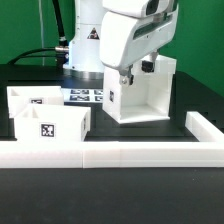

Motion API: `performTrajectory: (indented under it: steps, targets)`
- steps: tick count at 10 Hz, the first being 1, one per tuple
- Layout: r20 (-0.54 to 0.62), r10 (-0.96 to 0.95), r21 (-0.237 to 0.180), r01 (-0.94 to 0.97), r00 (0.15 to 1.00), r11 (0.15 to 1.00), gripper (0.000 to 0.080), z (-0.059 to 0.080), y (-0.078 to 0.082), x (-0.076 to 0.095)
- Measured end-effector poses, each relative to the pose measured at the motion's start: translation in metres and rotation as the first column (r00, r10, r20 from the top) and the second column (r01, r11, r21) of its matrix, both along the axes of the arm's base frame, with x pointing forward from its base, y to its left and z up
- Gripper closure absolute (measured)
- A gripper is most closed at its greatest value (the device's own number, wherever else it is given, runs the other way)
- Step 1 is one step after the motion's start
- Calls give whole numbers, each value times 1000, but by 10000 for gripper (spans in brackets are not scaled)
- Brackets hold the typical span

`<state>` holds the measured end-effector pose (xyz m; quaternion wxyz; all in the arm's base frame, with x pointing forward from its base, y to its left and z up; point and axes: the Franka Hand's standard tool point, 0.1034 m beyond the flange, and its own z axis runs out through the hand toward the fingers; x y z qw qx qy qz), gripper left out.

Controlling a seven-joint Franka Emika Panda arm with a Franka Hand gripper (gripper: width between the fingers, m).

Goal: Assemble drawer

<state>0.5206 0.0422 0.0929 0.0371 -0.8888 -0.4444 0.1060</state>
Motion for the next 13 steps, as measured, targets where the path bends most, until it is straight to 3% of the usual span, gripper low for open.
performTrajectory:
  steps: [7,11,13]
  targets:
    - [2,-40,-6,40,999,999,150,1,1,1]
    - [63,-320,-48,323,945,945,150,30,19,9]
    - [73,-441,-45,445,895,895,150,43,25,7]
